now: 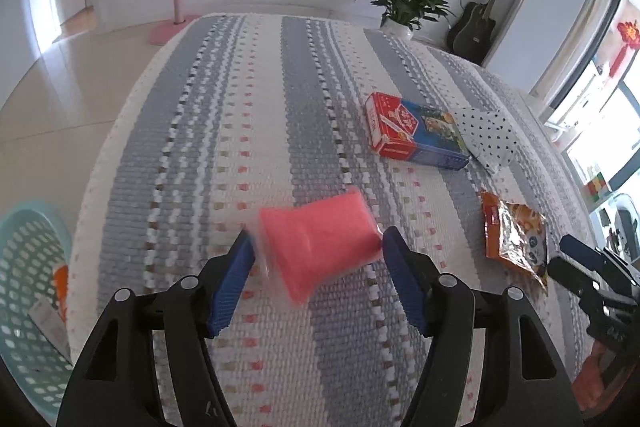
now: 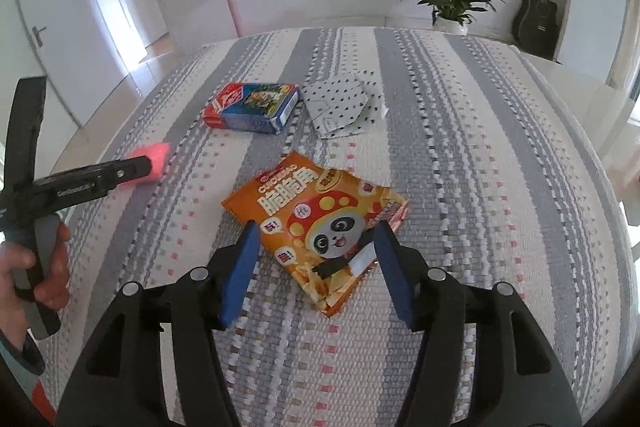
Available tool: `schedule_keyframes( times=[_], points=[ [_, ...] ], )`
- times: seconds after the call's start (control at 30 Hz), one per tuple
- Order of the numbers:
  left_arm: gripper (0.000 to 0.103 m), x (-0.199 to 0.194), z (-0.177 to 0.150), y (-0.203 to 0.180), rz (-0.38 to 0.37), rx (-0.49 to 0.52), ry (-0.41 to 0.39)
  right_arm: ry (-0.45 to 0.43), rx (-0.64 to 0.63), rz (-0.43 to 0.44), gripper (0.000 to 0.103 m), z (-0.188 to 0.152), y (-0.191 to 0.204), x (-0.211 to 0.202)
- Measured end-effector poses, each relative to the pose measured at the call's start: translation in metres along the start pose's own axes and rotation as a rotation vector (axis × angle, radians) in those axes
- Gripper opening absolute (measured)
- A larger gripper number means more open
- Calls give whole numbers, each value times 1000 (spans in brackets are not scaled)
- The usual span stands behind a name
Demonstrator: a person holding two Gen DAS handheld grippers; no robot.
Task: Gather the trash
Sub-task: 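Grasp the pink packet with the left tool while the right tool grasps the orange snack bag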
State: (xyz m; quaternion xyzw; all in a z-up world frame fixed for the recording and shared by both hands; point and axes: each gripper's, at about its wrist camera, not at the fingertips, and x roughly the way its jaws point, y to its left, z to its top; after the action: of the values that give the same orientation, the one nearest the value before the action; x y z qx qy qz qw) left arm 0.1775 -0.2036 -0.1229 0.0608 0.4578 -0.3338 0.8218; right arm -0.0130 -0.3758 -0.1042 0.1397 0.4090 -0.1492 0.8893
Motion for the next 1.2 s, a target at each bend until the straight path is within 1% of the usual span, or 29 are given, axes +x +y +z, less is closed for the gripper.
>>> schedule_keyframes(
  times=[0.03,0.07,0.17,0.23,0.27,0.3,0.4,0.43,0.5,0.53,0.6,0.67,0.77,0.93,1.03,1.2],
  points=[
    [64,1,1,-2,8,-4,-7,11,-6,2,60,-1,2,4],
    [64,1,0,-3,15,-6,-18,19,-12,1,64,0,5,7],
    [64,3,-2,-5,27,-3,-48,39,-48,-9,65,-2,14,15],
    [63,2,-3,-6,37,2,-59,46,-85,-40,65,-3,22,20],
    [61,2,-3,-7,36,0,-61,53,-109,-64,65,-3,27,24],
    [57,3,-2,-8,35,-1,-64,58,-118,-73,65,-4,29,26],
    [53,3,-3,-7,34,-3,-70,72,-129,-122,64,-4,34,35],
    [51,3,-3,-6,33,-1,-71,64,-126,-129,60,-4,34,35],
    [47,2,-4,-6,23,1,-76,62,-115,-117,43,-4,33,35],
    [46,0,-5,-6,28,-4,-88,59,-104,-112,39,-4,31,35],
    [45,-8,-6,-3,42,-23,-131,57,-83,-102,20,-2,27,35],
    [44,-18,-9,1,36,-42,-167,63,-55,-65,9,2,22,34],
    [44,-29,-13,5,37,-42,-184,46,-34,-50,4,6,19,30],
    [44,-65,-13,20,40,-35,-228,-23,-27,-28,3,14,29,10],
    [44,-96,-9,35,64,-29,-270,-73,-41,-4,2,23,45,-6],
    [44,-153,-6,75,105,-75,-335,-156,-122,76,2,48,99,-38]
  ],
)
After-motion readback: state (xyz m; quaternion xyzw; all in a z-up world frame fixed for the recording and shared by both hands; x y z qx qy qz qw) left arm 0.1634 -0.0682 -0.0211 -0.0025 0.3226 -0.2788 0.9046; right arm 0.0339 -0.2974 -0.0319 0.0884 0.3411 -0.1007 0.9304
